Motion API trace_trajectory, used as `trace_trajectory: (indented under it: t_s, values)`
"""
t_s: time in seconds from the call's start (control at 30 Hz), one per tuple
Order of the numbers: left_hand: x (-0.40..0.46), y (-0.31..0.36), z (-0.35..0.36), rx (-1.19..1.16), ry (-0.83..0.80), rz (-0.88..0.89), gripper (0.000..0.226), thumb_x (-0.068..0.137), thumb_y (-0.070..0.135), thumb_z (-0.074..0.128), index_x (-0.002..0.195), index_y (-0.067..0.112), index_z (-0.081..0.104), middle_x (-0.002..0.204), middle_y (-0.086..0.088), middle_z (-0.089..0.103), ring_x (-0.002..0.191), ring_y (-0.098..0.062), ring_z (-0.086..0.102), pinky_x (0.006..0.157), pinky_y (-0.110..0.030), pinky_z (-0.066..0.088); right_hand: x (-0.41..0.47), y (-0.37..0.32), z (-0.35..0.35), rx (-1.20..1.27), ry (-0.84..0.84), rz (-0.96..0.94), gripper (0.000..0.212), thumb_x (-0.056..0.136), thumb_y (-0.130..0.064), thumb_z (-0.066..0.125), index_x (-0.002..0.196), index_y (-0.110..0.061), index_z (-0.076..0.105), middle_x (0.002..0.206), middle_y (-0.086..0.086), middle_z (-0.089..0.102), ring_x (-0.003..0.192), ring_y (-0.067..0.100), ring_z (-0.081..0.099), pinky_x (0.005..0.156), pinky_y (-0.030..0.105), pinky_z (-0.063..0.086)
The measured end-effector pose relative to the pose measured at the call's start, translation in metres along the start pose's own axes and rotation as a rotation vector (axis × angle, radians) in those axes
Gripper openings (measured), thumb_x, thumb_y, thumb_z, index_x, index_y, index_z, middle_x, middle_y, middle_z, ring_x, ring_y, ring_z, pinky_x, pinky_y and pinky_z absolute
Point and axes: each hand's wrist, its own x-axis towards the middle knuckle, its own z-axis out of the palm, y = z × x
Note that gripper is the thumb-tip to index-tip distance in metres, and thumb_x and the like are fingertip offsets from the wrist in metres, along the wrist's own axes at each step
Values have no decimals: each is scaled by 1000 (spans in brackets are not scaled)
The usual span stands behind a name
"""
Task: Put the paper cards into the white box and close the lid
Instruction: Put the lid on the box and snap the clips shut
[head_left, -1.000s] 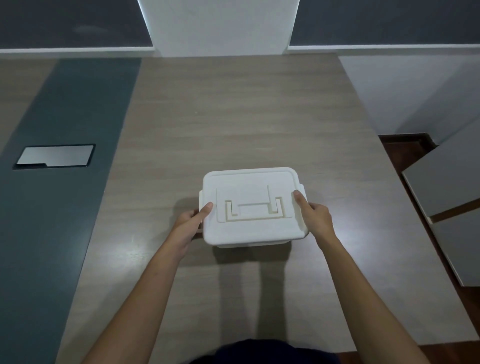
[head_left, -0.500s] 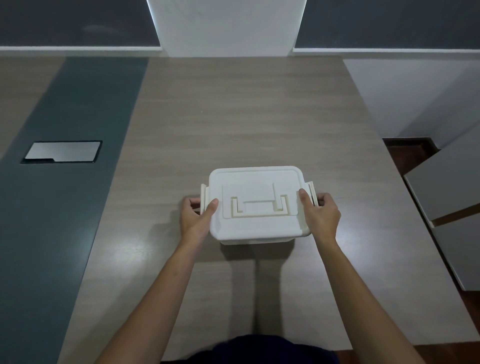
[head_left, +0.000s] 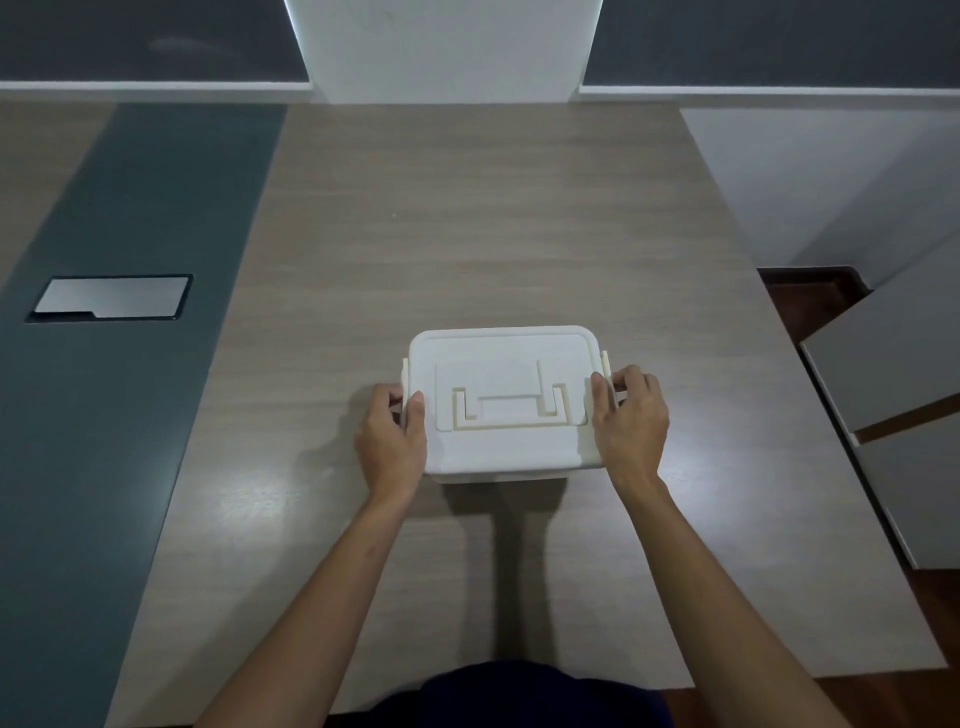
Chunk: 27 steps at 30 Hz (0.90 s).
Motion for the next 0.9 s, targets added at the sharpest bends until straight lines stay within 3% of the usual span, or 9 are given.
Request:
trace_trajectory:
  t_s: [0.37,0.63,0.9]
  values:
    - [18,1,11,1,8,38,17,91,26,60,97,10,58,85,2,62,72,-23,61,67,-37,52,20,-3,13,68,30,-22,22,93,-28,61,87,-8,60,88,4,58,72,15,48,66,22,32]
    - [64,15,31,55,-26,31,22,91,30,56,94,8,55,90,-10,67,81,-33,61,73,-44,52,61,-17,33,53,19,-8,25,94,-31,58,88,-7,59,89,8,61,76,19,51,67,24,31]
    - [69,18,29,54,-82,-29,25,91,38,55,101,14,55,102,3,65,89,-23,61,76,-35,48,66,-15,31,128,-9,69,33,93,-42,54,92,-10,63,93,3,65,86,18,57,72,25,35]
